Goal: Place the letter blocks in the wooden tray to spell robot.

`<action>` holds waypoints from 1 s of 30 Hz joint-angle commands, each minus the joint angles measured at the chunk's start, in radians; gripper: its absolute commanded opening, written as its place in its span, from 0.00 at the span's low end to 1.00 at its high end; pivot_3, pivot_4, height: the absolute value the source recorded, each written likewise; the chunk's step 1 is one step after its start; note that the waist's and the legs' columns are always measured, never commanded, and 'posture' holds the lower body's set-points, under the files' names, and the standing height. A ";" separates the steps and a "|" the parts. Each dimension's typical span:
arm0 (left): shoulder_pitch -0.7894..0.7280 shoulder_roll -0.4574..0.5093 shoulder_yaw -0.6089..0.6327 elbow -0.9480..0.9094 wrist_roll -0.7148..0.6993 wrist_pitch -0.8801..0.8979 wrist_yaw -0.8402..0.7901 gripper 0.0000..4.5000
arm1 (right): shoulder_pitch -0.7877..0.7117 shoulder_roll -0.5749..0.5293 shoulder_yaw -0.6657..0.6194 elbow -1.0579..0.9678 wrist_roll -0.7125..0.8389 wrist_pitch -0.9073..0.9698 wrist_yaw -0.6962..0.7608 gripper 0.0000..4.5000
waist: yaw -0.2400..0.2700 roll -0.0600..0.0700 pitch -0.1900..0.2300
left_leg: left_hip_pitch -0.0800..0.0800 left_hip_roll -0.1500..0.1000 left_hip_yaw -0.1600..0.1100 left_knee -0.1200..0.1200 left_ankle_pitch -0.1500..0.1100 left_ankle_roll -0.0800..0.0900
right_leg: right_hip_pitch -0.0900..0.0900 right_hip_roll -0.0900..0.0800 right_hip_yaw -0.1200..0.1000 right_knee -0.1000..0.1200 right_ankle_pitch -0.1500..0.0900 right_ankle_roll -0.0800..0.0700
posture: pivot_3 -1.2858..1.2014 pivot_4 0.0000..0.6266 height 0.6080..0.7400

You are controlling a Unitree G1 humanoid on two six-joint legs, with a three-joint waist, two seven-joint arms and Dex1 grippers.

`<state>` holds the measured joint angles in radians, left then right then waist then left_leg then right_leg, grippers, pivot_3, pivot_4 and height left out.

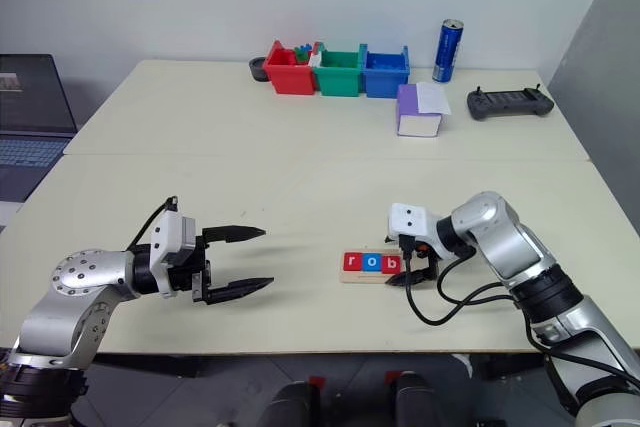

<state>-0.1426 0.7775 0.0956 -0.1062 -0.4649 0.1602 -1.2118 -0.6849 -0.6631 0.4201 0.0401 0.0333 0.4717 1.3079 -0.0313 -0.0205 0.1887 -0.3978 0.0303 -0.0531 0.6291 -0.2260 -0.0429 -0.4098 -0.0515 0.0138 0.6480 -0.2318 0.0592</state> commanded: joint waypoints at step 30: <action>-0.013 0.001 0.015 -0.037 -0.014 0.010 0.011 1.00 | 0.121 -0.038 -0.003 -0.172 0.094 0.105 -0.084 0.01 | 0.000 0.000 0.000 | 0.000 0.000 0.000 0.000 0.000 0.000 | 0.000 0.000 0.000 0.000 0.000 0.000 | 0.52 0.24 1.00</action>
<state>-0.1575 0.7686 0.0848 -0.1106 -0.4663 0.1706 -1.2082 -0.5568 -0.6993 0.4189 -0.1269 0.1337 0.5955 1.2235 -0.0312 -0.0206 0.1887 -0.3980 0.0303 -0.0533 0.6292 -0.2260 -0.0429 -0.4099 -0.0515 0.0136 0.6479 -0.2319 0.0593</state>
